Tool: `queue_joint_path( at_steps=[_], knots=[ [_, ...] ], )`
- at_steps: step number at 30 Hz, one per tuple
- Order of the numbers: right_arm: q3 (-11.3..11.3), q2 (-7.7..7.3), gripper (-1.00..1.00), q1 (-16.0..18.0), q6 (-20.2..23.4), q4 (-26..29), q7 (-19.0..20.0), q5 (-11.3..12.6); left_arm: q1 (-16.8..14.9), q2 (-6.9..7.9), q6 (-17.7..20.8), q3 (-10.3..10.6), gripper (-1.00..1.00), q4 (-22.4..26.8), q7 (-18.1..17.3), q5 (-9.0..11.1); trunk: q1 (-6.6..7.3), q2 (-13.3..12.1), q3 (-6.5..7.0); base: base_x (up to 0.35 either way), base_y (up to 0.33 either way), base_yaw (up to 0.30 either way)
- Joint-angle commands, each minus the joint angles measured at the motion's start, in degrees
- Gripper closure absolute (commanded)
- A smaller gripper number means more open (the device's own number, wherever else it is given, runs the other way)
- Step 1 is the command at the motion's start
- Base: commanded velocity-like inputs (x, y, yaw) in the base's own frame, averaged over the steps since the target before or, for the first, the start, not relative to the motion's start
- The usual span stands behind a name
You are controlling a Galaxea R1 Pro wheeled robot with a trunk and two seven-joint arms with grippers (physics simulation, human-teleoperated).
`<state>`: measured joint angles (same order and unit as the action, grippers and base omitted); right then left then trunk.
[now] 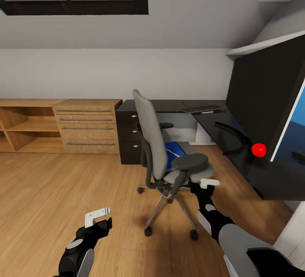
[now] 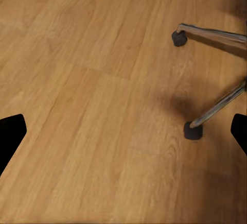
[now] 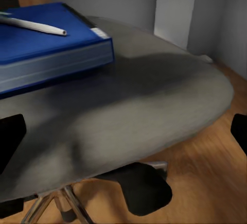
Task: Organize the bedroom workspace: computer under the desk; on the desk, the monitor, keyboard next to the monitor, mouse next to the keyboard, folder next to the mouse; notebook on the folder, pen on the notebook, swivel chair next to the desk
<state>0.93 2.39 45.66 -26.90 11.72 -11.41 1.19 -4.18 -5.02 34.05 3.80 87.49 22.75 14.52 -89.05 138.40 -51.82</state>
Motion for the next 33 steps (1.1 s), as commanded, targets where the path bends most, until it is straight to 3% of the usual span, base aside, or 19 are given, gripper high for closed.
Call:
queue_joint_path(
  at_steps=[1,9,33],
  knots=[
    [0.12,0.0,-1.0,0.04,-0.17,-0.06,-0.19,0.12,-0.04,0.01,0.14,0.07,-1.0,0.04,0.54,0.6,0.01,0.03,-0.06,0.0,0.0,0.046],
    [0.21,0.42,-1.0,0.04,-0.17,-0.2,-0.19,0.13,-0.04,0.01,0.14,0.07,-1.0,-0.03,0.54,0.6,0.01,0.03,0.1,0.0,0.0,0.072],
    [0.12,0.51,-1.0,0.04,-0.17,-0.12,-0.19,0.13,-0.04,0.01,0.09,0.03,-1.0,-0.3,0.54,0.6,0.01,0.03,1.54,0.0,0.0,0.192]
  ],
)
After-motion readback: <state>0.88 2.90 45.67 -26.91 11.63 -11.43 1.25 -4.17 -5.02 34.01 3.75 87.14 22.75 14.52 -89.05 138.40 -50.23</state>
